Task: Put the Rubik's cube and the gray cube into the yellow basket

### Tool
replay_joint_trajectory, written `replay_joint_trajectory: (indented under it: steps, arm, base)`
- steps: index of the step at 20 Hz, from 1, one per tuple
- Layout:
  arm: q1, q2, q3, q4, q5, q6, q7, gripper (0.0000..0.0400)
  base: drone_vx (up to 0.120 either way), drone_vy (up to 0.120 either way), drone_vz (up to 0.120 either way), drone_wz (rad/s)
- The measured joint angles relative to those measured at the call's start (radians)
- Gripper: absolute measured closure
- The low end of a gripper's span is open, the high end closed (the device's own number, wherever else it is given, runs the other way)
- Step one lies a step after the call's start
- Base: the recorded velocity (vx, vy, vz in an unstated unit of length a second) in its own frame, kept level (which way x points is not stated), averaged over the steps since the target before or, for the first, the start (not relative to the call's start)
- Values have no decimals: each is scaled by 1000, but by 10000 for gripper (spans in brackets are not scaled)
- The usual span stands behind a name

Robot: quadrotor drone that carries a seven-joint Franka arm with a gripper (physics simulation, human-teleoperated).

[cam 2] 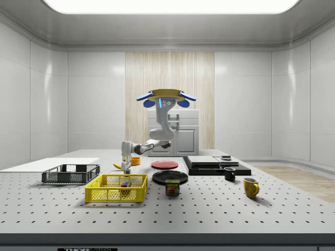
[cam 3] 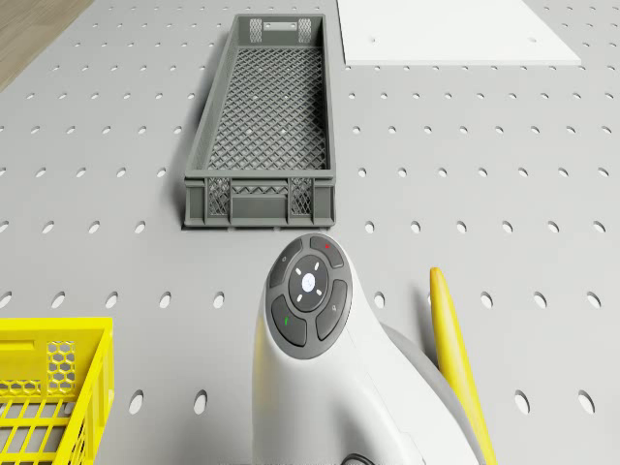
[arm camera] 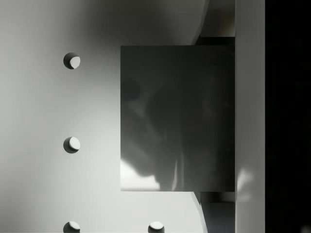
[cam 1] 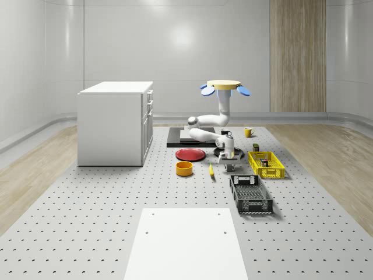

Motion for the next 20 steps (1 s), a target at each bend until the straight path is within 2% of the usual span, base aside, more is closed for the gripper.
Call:
replay_joint_trajectory:
  steps: [5,14,20]
  arm:
    - [-2,1,0,2,0,0,0,144]
    - [2,0,19,-7,17,-10,1,149]
    - [10,-6,78,-31,73,-37,5,150]
  base:
    - [0,0,0,0]
    - [0,0,0,0]
    - [0,0,107,0]
